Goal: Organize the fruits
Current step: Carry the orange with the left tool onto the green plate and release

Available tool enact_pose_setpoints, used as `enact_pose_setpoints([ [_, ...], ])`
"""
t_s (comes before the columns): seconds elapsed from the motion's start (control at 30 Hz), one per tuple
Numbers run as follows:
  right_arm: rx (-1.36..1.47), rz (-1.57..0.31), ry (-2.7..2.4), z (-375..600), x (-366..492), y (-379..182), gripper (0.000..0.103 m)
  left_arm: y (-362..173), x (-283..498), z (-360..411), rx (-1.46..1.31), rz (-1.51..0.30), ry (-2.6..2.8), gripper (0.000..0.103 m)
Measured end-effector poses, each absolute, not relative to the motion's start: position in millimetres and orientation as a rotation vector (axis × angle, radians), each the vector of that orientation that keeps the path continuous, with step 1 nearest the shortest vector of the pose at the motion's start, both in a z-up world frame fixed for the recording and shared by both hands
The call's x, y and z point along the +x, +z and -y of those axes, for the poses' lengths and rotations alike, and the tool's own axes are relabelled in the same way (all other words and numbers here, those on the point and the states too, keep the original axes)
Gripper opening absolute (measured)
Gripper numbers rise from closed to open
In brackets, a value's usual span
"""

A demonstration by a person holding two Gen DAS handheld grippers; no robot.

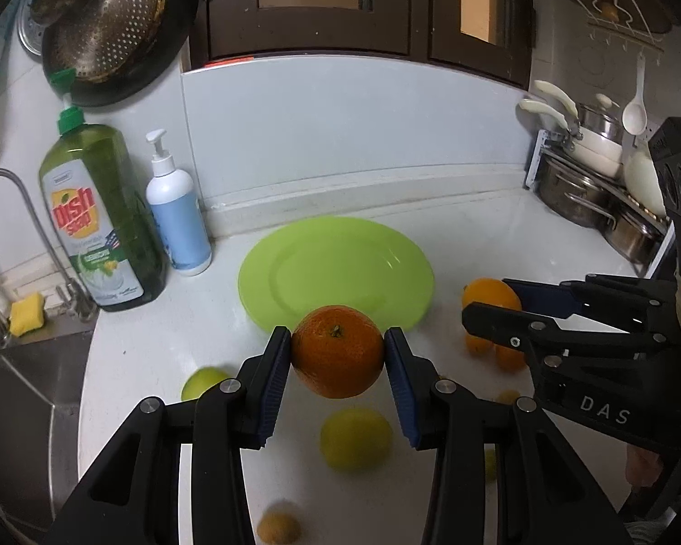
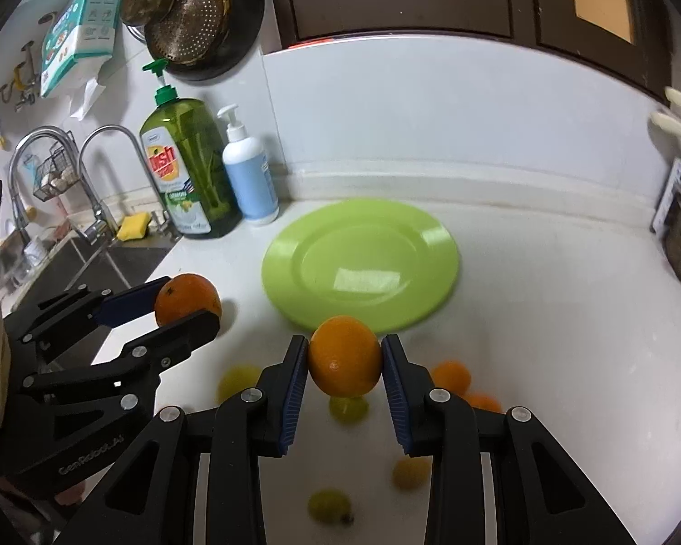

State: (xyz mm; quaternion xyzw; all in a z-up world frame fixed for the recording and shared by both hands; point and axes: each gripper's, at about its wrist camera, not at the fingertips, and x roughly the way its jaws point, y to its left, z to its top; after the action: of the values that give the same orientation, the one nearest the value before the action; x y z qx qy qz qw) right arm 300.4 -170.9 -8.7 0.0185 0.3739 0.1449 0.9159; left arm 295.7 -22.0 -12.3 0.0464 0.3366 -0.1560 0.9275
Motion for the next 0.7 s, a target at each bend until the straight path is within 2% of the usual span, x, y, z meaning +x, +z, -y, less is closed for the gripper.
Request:
enact_pose_setpoints([
  [0.33, 0.016, -0.818, 0.293, 165.0, 370.8, -18.1, 0.034, -19.9, 361.2, 22.5, 0.095, -0.743, -0.33, 0.042],
  [0.7, 0.034, -0.934, 0.295, 162.1, 417.3, -54.7, 0.034, -50.6, 413.5, 33.5, 0.133, -0.89, -0.36, 0.042],
])
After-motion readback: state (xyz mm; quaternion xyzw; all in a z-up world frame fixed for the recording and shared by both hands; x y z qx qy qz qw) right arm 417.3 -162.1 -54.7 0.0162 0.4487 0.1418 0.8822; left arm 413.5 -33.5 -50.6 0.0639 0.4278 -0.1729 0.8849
